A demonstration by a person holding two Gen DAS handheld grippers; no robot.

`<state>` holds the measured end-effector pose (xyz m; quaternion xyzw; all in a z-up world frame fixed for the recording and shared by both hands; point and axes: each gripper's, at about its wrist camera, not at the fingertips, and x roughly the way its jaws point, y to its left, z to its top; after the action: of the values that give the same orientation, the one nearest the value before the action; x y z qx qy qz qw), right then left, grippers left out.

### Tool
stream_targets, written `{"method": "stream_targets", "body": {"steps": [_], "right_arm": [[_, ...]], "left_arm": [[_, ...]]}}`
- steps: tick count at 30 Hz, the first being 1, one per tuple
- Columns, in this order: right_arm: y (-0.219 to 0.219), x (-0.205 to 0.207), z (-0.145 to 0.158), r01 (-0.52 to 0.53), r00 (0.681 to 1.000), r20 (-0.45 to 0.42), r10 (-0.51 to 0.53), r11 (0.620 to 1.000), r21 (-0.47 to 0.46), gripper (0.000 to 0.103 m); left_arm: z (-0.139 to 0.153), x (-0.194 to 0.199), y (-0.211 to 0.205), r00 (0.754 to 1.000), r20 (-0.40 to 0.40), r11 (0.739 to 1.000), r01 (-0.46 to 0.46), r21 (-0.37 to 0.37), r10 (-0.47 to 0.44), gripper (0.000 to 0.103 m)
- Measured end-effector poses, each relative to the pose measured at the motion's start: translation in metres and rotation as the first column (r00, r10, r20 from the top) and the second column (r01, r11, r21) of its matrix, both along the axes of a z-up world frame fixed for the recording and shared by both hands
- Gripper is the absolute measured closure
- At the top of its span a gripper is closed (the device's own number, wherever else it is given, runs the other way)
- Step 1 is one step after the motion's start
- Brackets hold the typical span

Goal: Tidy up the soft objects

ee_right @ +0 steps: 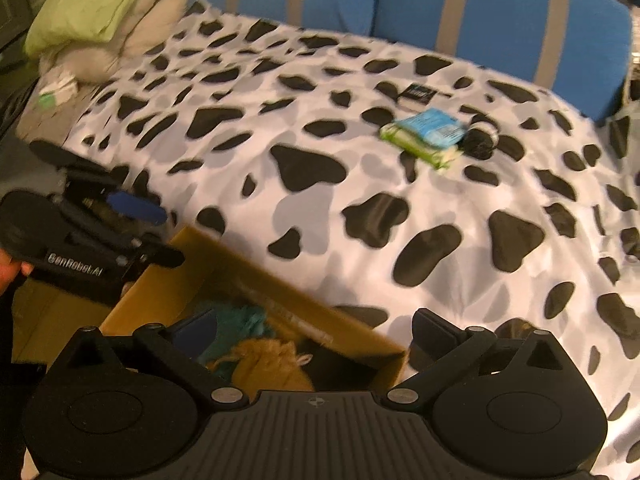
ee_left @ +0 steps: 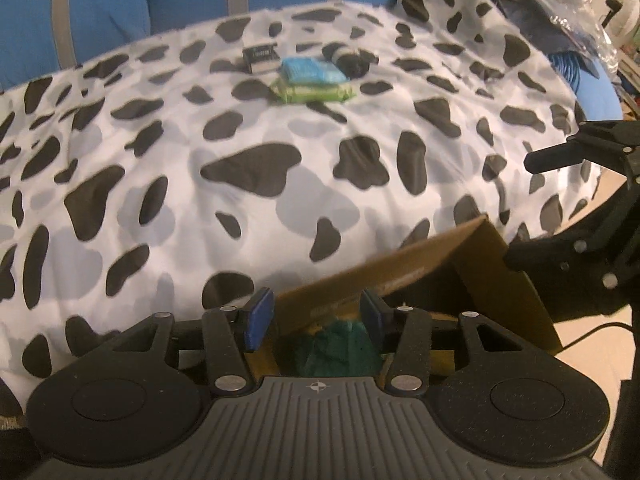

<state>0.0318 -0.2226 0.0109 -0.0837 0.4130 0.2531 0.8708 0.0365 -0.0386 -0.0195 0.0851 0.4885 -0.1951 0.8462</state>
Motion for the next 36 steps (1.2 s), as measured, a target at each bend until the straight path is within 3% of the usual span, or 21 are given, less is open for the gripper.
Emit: {"method": "stream_targets", "body": {"steps": [7,20,31,36], "right_arm": [[-0.013,0.013,0.007,0.118,0.991,0.061,-0.120,0.992,0.040,0.000],[-0.032,0.013,0.017,0.225,0.962,0.143,-0.234,0.971,0.080,0.000],[-0.030,0.021,0.019,0.264,0.934,0.243,-0.263,0.964,0.031,0.000],[-0.026,0.035,0.017,0.279,0.923,0.281,-0.264,0.960,-0.014,0.000]], "left_arm": [[0.006,0.002,-0.001,0.999,0.040,0.998,0.003,-0.056,-0.001,0.056],[0.007,0.004,-0.002,0.998,0.058,0.998,-0.002,-0.069,0.006,0.056],[0.012,0.015,0.003,0.992,0.122,0.999,-0.016,-0.051,0.022,0.056],[0.006,0.032,0.010,0.992,0.107,0.997,-0.054,-0.053,0.059,0.056]]}}
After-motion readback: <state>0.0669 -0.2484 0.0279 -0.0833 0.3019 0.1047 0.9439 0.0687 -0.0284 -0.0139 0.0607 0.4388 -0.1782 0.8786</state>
